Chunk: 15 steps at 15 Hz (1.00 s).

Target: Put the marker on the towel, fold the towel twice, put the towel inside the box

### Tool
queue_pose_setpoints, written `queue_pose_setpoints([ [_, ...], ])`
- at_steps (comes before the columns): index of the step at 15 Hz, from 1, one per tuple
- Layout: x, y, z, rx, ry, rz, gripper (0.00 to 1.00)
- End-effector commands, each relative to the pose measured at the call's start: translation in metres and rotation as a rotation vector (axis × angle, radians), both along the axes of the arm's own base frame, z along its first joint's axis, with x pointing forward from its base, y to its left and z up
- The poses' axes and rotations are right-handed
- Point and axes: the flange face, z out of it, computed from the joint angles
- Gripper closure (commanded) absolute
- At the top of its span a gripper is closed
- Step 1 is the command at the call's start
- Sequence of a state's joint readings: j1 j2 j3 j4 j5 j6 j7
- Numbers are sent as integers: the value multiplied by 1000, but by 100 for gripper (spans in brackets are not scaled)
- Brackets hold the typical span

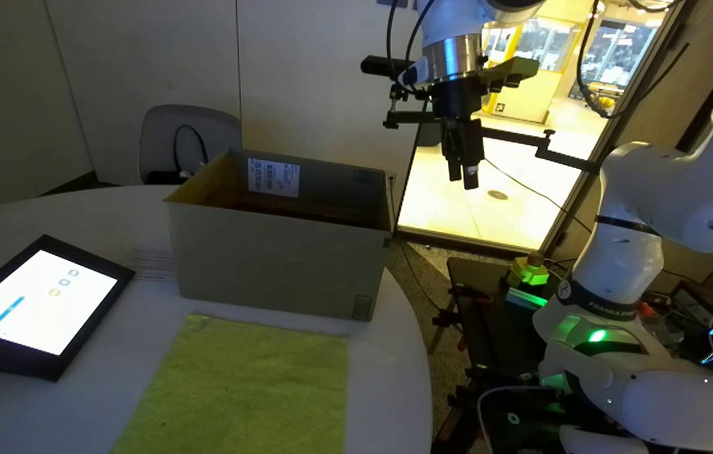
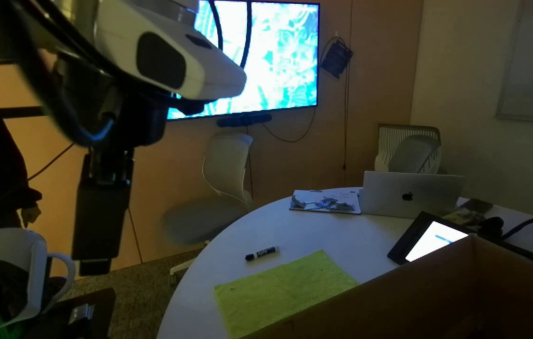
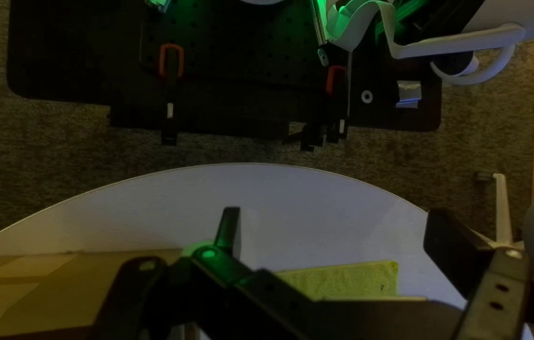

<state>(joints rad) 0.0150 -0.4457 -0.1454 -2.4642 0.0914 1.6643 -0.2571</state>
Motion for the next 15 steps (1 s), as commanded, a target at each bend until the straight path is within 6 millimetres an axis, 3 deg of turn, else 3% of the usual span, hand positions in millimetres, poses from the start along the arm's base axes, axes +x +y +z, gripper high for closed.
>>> queue_pose_setpoints([
  [1,31,29,-9,-22,-35,65,0],
  [4,69,75,-33,-38,-81,144,0],
  [11,150,195,-121,-34,-88,343,0],
  [15,189,253,-169,-33,-118,430,0],
])
